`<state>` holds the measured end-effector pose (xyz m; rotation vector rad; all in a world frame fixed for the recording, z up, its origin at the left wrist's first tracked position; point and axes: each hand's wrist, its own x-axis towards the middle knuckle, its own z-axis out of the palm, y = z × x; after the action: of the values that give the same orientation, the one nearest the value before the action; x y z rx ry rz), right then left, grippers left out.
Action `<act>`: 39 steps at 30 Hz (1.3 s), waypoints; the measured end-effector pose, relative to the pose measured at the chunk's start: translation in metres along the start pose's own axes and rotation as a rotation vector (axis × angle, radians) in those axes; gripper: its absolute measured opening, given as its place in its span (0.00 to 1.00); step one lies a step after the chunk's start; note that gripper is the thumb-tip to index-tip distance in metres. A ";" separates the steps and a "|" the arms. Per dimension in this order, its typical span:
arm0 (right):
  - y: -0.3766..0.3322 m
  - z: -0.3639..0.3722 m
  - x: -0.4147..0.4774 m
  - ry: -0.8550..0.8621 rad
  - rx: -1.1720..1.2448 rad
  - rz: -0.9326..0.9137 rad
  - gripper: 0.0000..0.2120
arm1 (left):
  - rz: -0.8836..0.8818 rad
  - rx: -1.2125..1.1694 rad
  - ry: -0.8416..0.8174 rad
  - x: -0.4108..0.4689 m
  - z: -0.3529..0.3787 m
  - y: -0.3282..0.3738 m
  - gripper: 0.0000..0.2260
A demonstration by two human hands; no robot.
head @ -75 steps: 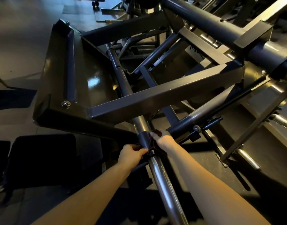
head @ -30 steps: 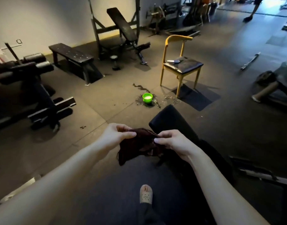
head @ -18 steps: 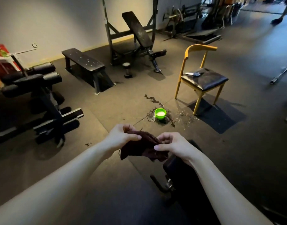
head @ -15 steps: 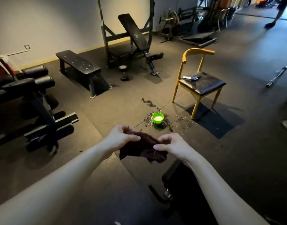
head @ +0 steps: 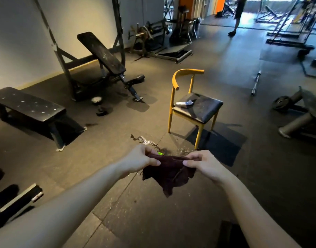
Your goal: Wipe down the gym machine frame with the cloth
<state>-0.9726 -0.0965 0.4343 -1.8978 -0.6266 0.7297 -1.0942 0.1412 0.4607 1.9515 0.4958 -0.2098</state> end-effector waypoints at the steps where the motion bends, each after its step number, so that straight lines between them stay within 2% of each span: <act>1: -0.002 -0.005 0.013 0.019 0.008 0.001 0.05 | 0.008 -0.001 -0.018 0.018 -0.007 0.004 0.04; 6: -0.001 -0.051 0.082 0.092 0.028 0.029 0.05 | 0.045 -0.036 -0.062 0.112 -0.029 0.027 0.13; 10: 0.015 -0.103 0.148 0.064 0.048 0.092 0.09 | 0.063 -0.120 -0.030 0.193 -0.034 0.051 0.08; 15: 0.048 -0.182 0.256 0.181 0.057 0.166 0.09 | 0.035 -0.110 -0.046 0.322 -0.026 0.087 0.07; 19: 0.069 -0.240 0.327 0.271 0.033 0.224 0.05 | 0.010 -0.096 -0.066 0.413 -0.007 0.115 0.10; 24: 0.095 -0.311 0.408 0.372 0.009 0.259 0.06 | 0.005 -0.100 -0.095 0.524 0.016 0.129 0.10; 27: 0.114 -0.348 0.456 0.365 -0.023 0.272 0.07 | -0.031 -0.152 -0.103 0.588 0.029 0.136 0.05; 34: 0.162 -0.431 0.569 0.305 -0.106 0.347 0.05 | -0.221 -0.270 -0.098 0.733 0.065 0.138 0.06; 37: 0.184 -0.464 0.617 0.209 -0.117 0.386 0.08 | -0.322 -0.298 -0.099 0.785 0.085 0.137 0.08; 39: 0.198 -0.484 0.650 0.166 -0.149 0.406 0.07 | -0.376 -0.313 -0.092 0.816 0.097 0.138 0.09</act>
<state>-0.1565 -0.0161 0.2808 -2.2288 -0.1942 0.7836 -0.2941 0.2067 0.2372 1.5265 0.7842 -0.4318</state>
